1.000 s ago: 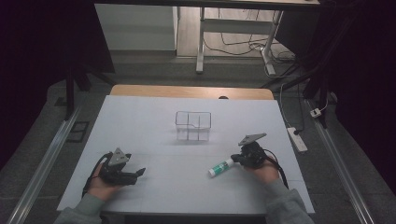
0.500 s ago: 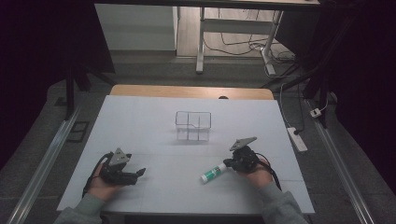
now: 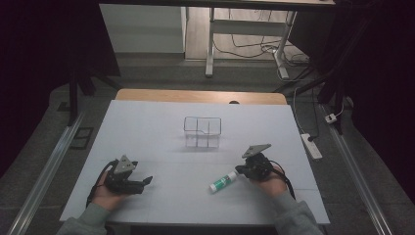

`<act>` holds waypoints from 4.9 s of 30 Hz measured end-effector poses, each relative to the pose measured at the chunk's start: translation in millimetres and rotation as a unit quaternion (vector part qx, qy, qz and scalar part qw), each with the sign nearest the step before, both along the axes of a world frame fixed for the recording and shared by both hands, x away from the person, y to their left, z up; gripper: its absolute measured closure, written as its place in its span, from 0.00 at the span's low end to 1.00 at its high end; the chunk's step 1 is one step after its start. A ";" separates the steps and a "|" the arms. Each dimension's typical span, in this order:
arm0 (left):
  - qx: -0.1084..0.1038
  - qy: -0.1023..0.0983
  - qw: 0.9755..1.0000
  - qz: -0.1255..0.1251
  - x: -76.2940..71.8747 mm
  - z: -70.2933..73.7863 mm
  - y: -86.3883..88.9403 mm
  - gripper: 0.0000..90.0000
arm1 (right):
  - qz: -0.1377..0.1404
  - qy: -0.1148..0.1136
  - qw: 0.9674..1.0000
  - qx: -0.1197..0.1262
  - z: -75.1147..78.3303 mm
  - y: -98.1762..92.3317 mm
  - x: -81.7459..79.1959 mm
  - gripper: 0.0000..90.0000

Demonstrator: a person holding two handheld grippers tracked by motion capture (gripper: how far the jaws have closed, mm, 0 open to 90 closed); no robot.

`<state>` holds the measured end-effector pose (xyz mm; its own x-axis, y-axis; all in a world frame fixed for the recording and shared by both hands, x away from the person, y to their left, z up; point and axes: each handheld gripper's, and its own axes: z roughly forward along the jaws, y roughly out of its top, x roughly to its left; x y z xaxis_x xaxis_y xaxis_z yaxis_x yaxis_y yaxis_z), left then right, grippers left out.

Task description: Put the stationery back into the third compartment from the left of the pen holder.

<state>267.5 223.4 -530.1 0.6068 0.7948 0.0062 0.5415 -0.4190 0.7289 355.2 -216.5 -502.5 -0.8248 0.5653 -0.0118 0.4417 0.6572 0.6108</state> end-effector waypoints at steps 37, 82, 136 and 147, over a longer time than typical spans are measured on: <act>-0.014 0.007 0.998 -0.058 8.5 14.3 -32.4 0.25 | -0.077 -0.085 0.990 0.076 -9.6 -89.4 -36.4 0.38; 0.033 0.042 0.974 -0.219 67.1 48.1 -207.1 0.29 | -0.080 -0.082 0.992 0.045 -15.3 -86.4 -31.0 0.38; 0.008 0.063 0.966 -0.250 71.0 48.2 -254.9 0.71 | -0.083 -0.074 0.993 0.033 -18.7 -87.1 -29.7 0.39; -0.065 0.012 0.972 -0.226 79.8 68.2 -224.6 0.71 | -0.079 -0.077 0.994 0.026 -19.6 -86.8 -28.9 0.39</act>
<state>347.3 -1.3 -462.0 0.8926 0.4406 -0.0952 0.3418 -0.5238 0.7803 326.3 -303.3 -522.2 -0.7168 0.6901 -0.0993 0.4349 0.5539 0.7100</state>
